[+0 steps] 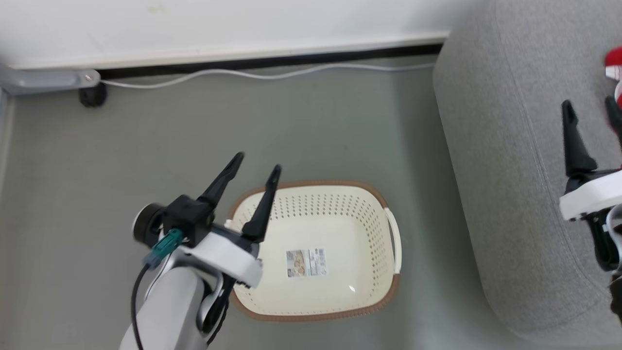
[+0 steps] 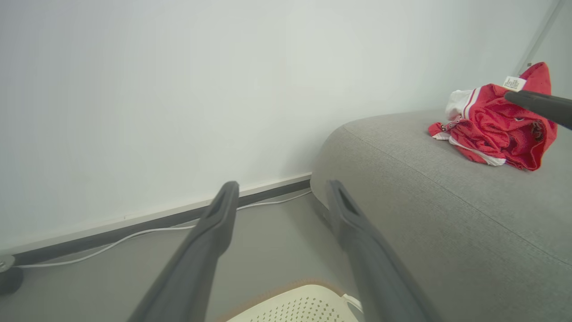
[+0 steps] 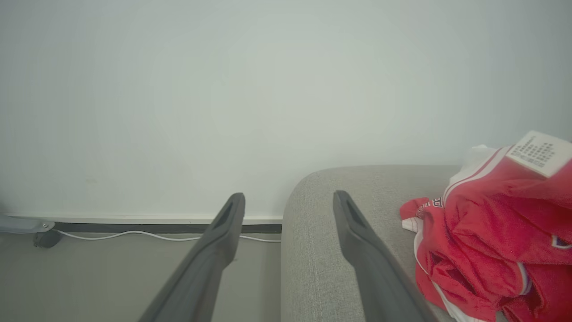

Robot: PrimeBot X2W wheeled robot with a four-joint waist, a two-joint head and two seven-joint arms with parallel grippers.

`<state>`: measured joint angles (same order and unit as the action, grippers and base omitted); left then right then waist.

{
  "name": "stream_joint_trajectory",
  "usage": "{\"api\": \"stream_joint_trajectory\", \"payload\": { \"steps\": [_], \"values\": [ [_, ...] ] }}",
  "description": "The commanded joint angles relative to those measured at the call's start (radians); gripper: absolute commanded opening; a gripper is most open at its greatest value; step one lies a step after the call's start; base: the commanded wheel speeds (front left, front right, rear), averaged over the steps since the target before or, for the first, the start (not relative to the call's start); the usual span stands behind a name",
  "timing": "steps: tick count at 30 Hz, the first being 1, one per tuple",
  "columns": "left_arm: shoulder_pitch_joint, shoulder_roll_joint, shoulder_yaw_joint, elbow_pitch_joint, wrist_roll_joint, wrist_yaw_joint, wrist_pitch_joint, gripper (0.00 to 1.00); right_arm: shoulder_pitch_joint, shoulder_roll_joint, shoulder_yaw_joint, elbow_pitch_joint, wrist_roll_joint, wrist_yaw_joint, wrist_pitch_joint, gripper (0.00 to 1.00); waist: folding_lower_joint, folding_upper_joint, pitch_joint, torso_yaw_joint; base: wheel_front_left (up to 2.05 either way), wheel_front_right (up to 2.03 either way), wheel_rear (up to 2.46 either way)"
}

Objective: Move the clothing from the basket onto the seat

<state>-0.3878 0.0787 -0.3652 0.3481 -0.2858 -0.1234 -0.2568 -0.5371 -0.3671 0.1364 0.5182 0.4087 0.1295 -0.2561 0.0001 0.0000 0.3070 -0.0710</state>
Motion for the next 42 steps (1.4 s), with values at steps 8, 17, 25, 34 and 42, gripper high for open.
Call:
{"api": "stream_joint_trajectory", "payload": {
  "steps": [8,17,25,34,42],
  "values": [
    [0.107,0.000,0.207,-0.006,0.058,-0.006,-0.005,1.00,0.125,0.066,0.023,-0.093,-0.031,0.001,-0.006,1.00,-0.0001,0.0000,-0.145,0.090,0.00,0.00,0.00],
    [0.210,-0.006,0.349,0.002,0.112,-0.005,-0.005,1.00,0.224,0.152,0.036,-0.134,-0.050,0.001,-0.006,1.00,-0.0001,0.0000,-0.231,0.114,0.00,0.00,0.00],
    [0.309,-0.017,0.460,-0.028,0.123,0.014,-0.005,1.00,0.325,0.209,0.017,-0.162,-0.091,0.001,-0.006,1.00,-0.0001,0.0000,-0.276,0.112,0.00,0.00,0.00],
    [0.381,-0.027,0.494,-0.057,0.132,0.021,-0.005,1.00,0.362,0.210,0.057,-0.134,-0.101,0.001,-0.006,1.00,-0.0001,0.0000,-0.298,0.106,0.00,0.00,0.00],
    [0.408,-0.028,0.470,-0.056,0.108,0.021,-0.005,1.00,0.383,0.222,0.050,-0.121,-0.110,0.001,-0.006,1.00,-0.0001,0.0000,-0.313,0.107,0.00,0.00,0.00]
  ]
}}
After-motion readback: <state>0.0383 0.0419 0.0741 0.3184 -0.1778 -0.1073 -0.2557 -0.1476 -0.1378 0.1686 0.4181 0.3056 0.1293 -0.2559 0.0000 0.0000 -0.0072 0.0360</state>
